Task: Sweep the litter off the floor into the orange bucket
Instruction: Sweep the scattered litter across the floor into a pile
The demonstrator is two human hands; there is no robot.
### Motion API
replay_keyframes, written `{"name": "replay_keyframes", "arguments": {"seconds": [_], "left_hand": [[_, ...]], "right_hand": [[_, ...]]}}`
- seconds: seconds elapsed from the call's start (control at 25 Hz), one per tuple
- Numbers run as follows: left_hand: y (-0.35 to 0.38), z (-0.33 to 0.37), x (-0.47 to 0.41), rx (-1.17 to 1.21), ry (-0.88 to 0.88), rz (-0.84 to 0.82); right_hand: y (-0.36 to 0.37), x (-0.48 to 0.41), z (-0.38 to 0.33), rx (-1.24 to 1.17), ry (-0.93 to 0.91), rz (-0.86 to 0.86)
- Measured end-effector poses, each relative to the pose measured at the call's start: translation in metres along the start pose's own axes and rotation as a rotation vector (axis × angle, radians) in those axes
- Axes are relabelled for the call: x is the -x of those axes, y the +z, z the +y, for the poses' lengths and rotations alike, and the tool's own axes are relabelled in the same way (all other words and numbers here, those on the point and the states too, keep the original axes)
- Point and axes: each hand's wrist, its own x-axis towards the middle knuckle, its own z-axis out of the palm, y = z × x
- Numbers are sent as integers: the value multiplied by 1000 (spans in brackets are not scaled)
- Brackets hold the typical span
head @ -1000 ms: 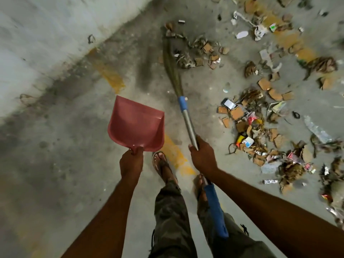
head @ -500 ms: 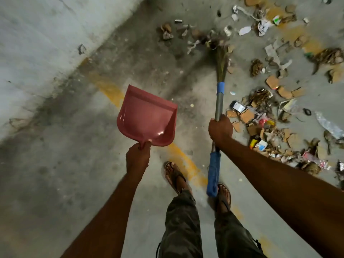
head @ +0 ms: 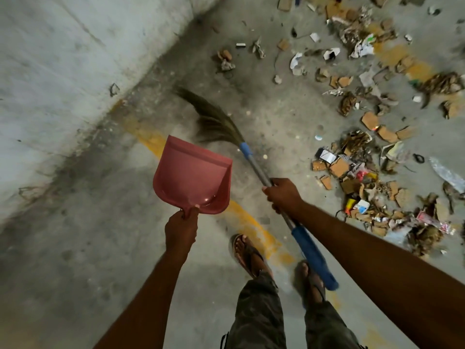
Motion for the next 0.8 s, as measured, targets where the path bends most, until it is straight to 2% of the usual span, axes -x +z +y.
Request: {"name": "replay_keyframes", "arguments": {"seconds": [0.08,0.12,0.24,0.36,0.52,0.6,0.64,0.72,0.8], "left_hand": [[-4,5,-7,15,8,-21],[-5,9,-11,26,16,-29],[-6,29,-20,35,42,-47],[-10,50,-34,31,45,-19],[-18,78,-60,22,32,16],[-18,97,-76,49,24,30],[-15,109,-84,63,25,23],[-1,137,-105,72,28,21],[14,166,-121,77,38,19]], "right_hand": [[0,-21,-11,-155,140,132],[2,-28,-16,-145,147,229],[12,-21,-35,-84,35,396],[13,-11,-50,-55,-168,325],[7,-37,-103,160,-328,71],[2,-72,-135,178,-257,-75],[-1,-91,-147,106,-172,-116],[-7,-129,-162,-126,23,-70],[-13,-153,-173,-221,78,88]]}}
